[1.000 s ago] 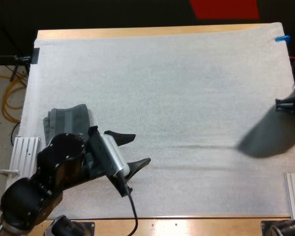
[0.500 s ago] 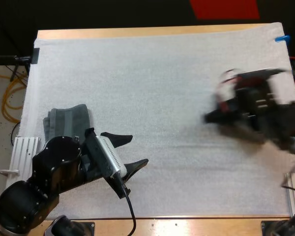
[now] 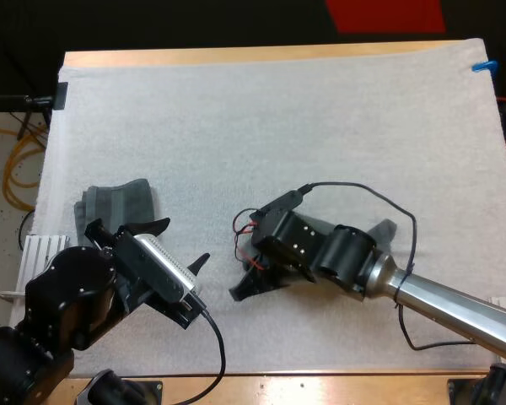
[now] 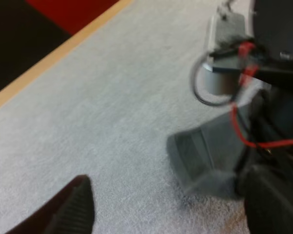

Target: Pick towel from pile fold and stack

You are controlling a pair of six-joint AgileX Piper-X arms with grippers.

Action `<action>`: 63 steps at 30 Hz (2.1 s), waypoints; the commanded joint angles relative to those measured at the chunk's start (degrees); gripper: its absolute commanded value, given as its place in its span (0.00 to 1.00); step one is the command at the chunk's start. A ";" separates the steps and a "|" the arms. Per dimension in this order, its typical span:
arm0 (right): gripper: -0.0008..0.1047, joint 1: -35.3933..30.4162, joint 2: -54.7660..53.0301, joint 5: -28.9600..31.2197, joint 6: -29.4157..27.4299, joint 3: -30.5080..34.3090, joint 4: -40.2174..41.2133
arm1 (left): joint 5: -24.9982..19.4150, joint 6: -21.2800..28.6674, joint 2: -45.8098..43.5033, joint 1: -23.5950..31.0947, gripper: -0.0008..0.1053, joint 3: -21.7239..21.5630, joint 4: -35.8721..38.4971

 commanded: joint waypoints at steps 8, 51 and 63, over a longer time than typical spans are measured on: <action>0.72 0.57 -1.24 -8.67 -0.70 -0.19 0.56 | -2.08 0.01 -0.22 -0.08 0.60 -0.31 0.19; 0.33 -20.02 21.08 -2.34 -20.96 -0.38 -3.51 | 4.65 -3.13 1.05 -0.08 0.60 2.55 0.19; 0.01 -20.02 21.08 -2.28 -20.96 -0.38 -2.33 | 4.65 -3.13 1.05 -0.08 0.60 2.55 0.02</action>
